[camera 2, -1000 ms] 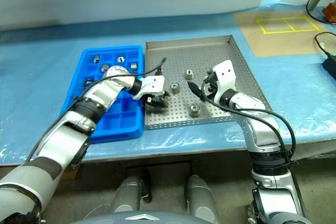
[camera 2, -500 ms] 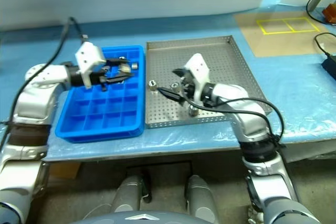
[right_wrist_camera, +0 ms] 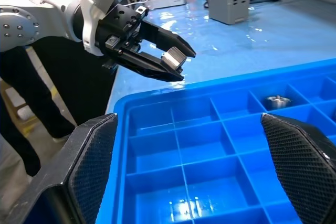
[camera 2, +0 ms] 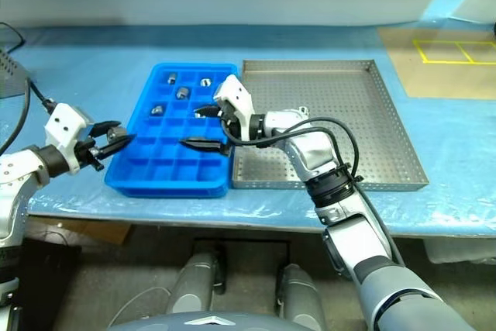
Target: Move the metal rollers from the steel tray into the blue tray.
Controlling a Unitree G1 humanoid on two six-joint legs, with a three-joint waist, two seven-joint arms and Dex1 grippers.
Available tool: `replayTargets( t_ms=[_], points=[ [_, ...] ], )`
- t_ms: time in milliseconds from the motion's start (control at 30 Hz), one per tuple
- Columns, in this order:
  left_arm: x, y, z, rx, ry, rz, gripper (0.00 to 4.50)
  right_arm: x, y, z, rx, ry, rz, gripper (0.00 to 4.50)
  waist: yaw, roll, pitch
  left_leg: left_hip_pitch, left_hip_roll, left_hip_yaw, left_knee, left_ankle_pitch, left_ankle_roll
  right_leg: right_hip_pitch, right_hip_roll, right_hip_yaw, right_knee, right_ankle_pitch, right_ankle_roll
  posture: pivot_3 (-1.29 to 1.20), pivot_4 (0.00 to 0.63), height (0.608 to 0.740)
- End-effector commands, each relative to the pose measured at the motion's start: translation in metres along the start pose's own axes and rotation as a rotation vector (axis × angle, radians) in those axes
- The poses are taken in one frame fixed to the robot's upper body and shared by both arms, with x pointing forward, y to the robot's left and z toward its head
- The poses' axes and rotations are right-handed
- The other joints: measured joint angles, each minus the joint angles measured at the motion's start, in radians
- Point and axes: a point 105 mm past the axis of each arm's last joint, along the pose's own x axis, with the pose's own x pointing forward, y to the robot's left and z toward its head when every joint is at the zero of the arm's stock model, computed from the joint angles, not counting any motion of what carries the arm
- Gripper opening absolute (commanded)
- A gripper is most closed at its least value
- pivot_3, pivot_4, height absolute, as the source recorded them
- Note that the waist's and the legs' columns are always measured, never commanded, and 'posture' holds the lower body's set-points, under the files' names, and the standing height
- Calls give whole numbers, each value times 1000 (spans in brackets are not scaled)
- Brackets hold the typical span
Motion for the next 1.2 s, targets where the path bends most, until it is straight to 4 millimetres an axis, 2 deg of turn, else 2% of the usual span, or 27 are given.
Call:
replayTargets(
  t_ms=[33,233,467,667,833,867,933,1200],
  points=[
    [-8,6,6,15,1,34,1852,4,3,14,-57,-28,28,4500,5,0,0,1,0,0,-1,0,-1,0,0,0,0,0,0,250,150,740],
    [2,-3,4,-23,-11,20,1852,2,1,12,-61,-18,14,4500,7,-1,0,1,0,0,-4,2,-3,0,0,0,0,0,0,235,150,740],
    [11,-17,-9,-24,40,-54,1852,-2,-3,9,-59,-13,-27,4500,4,-1,0,1,0,0,-5,2,-3,-1,1,0,-2,0,0,195,150,740],
    [13,-11,-16,-46,68,-27,1852,-5,-6,8,-62,-14,-58,4500,2,-1,-1,1,0,0,-5,2,-3,-1,1,0,-1,0,0,178,150,740],
    [20,-14,-13,-27,65,-30,3543,-7,-8,8,-63,-16,-79,4500,2,-1,-1,1,0,0,-5,2,-4,-1,1,0,-1,0,0,158,150,740],
    [22,-15,-12,-21,64,-34,3864,-7,-8,8,-63,-16,-83,4500,2,-1,-1,1,0,0,-5,2,-4,-1,1,0,-1,0,0,158,150,740],
    [24,-15,-4,-17,42,-44,3864,-9,-9,8,-63,-16,-91,4500,1,-1,-1,1,0,0,-5,2,-4,-1,1,0,-1,0,0,150,150,740],
    [31,-23,51,-16,-141,-119,3864,-23,-16,4,-63,0,-145,4500,1,-2,-1,1,-1,0,-4,5,-7,-1,1,0,0,0,0,121,150,740]
  ],
)
